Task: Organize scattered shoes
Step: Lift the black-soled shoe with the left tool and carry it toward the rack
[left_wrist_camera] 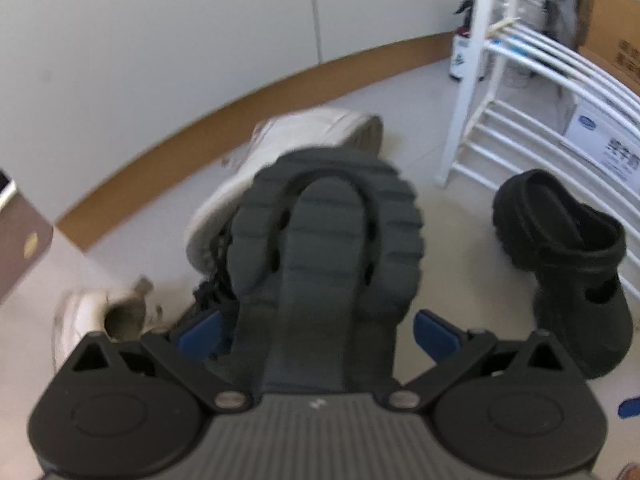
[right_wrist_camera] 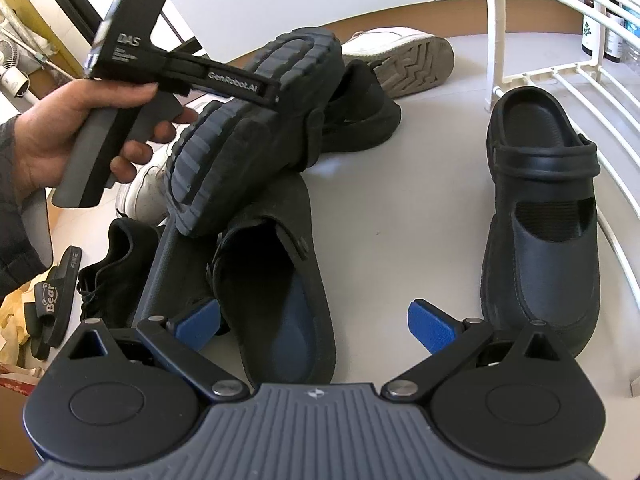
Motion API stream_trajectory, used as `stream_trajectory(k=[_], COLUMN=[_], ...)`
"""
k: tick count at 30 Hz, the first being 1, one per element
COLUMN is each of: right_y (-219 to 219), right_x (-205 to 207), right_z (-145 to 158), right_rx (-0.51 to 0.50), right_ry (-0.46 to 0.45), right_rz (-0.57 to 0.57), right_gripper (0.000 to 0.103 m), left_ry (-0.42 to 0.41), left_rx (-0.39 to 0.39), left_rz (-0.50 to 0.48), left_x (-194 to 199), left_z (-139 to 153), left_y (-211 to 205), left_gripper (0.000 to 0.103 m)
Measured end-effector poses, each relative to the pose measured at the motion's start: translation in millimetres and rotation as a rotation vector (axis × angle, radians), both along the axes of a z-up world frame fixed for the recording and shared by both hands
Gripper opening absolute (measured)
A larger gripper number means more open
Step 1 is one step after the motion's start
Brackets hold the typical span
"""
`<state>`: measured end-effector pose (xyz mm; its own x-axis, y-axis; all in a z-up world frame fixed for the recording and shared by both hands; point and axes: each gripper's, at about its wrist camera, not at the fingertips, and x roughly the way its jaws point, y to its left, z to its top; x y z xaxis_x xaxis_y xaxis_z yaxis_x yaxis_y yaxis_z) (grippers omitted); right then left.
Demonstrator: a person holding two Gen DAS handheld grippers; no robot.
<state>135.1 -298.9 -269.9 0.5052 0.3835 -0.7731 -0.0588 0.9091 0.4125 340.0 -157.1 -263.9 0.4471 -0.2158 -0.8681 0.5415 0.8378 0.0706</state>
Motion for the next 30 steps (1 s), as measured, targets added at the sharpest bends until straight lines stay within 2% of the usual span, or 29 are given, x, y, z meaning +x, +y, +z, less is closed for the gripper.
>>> stream_trajectory(k=[6,9,17,21,22,30], right_y=[-0.9,0.2,-0.4,-2.8,-3.1,-3.9], right_x=[1.8,1.4,-1.4,-2.1,-2.2,-5.6], right_z=[-5.0,-6.1,-5.9,-6.8,-6.9,-6.9], right_rx=[0.005,0.007,0.015,0.016,0.017,0.027], right_ry=[0.019,0.024,0.025,0.029,0.03,0.028], right_rz=[-0.017,-0.017,-0.023,-0.033,-0.035,-0.043], right_gripper=[0.103,0.103,0.103,0.103,0.103,0.103], left_ry=[-0.005,0.007,0.011,0.033,0.031,-0.001], left_rx=[0.091,0.134,0.121,0.082,0.076,0.046], left_rz=[-0.022,-0.01,0.012,0.05,0.05,0.055], left_x=[1.4,4.6,5.6,7.4,7.1,-9.6], left_z=[-11.0,-16.6,-12.6,-1.1,1.9,35.6], left_y=[-9.9,-13.5,-9.4,-0.8,-0.4,2.2], left_gripper=[0.103,0.099,0.097,0.095,0.092,0.092])
